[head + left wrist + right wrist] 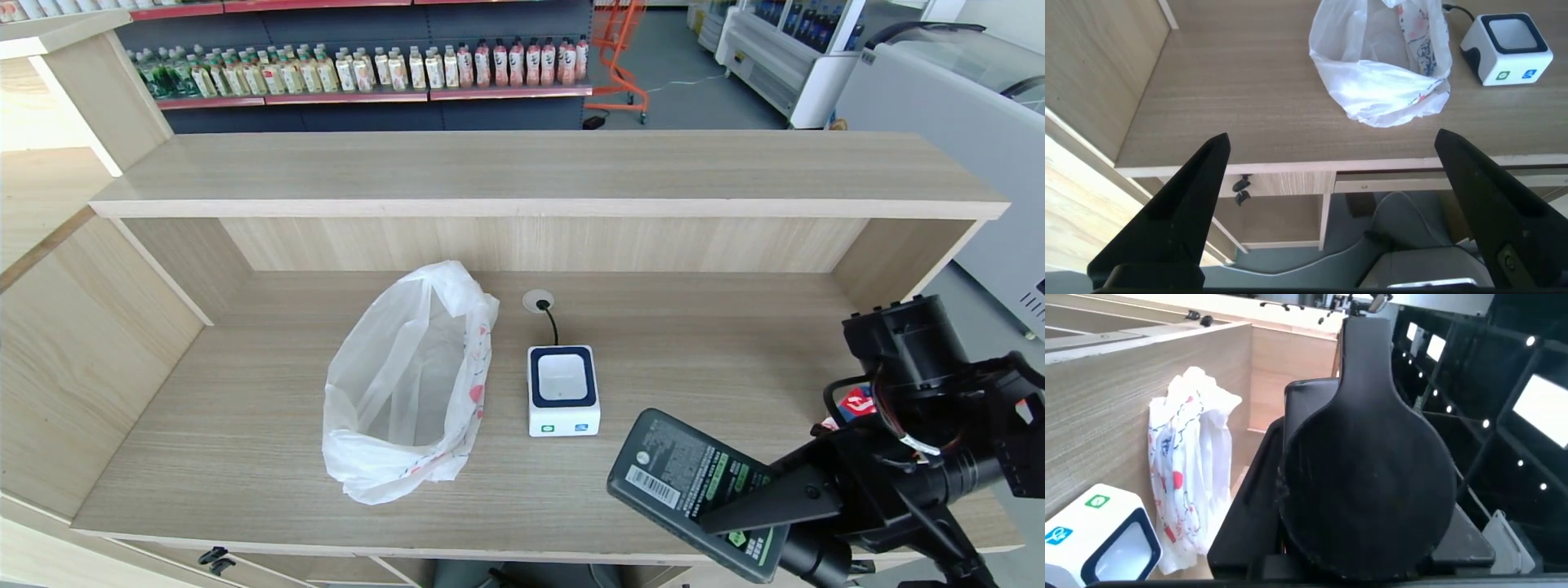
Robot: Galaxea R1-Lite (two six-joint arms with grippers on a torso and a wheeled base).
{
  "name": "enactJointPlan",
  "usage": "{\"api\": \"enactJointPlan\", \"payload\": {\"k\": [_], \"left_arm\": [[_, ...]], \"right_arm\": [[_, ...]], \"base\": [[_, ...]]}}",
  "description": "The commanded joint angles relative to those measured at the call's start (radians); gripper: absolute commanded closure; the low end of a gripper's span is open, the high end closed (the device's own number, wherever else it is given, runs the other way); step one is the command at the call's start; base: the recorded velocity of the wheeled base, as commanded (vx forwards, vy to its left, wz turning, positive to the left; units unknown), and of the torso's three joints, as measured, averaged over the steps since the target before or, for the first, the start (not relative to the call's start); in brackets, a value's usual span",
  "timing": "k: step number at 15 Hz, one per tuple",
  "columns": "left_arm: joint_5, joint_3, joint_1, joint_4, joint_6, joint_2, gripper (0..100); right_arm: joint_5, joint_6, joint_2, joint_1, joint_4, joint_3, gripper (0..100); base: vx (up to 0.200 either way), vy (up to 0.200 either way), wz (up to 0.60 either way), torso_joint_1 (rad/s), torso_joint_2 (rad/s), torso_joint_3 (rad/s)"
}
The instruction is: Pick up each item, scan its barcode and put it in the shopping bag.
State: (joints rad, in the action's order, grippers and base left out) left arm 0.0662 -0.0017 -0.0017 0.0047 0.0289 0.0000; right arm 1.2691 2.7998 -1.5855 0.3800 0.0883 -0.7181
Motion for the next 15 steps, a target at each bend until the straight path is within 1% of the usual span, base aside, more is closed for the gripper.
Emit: {"api": "enactJointPlan", "payload": {"k": [1,8,13,15], "left_arm": [[0.000,0.000,0.000,0.000,0.000,0.002,0],[0.000,0.000,0.000,0.000,0.000,0.002,0],[0.000,0.000,0.000,0.000,0.000,0.002,0],[0.000,0.000,0.000,0.000,0.000,0.002,0]], "right_arm": [[0.006,0.080,0.006,0.027,0.001,-0.003,100],[0.007,0.080,0.002,0.039,0.014,0.006,100],[0.006,0.080,0.015,0.039,0.037,0.045,100],[0.003,0.080,0.048,0.034,0.025,0.031,100]], "base": [[0.000,0.000,0.00,0.000,0.00,0.000],[0.000,0.000,0.00,0.000,0.00,0.000],[0.000,0.000,0.00,0.000,0.00,0.000],[0.000,0.000,0.00,0.000,0.00,0.000]]}}
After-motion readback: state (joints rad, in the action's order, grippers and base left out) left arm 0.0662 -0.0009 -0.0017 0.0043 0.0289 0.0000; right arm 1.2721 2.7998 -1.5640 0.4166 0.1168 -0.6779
